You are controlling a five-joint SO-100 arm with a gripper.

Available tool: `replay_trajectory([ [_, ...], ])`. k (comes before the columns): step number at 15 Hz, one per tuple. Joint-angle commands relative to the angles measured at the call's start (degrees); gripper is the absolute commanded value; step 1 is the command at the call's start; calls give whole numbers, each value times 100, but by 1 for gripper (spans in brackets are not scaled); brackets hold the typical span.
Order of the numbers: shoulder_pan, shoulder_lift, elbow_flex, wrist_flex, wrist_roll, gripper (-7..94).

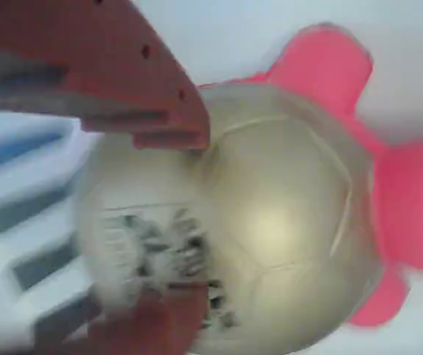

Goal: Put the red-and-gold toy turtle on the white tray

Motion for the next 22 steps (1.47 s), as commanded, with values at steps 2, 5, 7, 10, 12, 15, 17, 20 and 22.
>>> replay_trajectory([
  [2,-202,1617,501,-404,782,0],
  [5,-747,2391,633,97,1169,0],
  [7,-1178,2839,650,466,1521,0],
  [10,-1907,3937,2013,-580,2109,0],
  [12,-2426,4702,3454,-1837,2101,0],
  [15,-3111,6003,5836,-3270,1872,0],
  [17,-3445,6864,7383,-4157,1749,0],
  [20,-3762,8227,9360,-5186,1617,0],
  [22,-3753,9035,10107,-5159,1600,0],
])
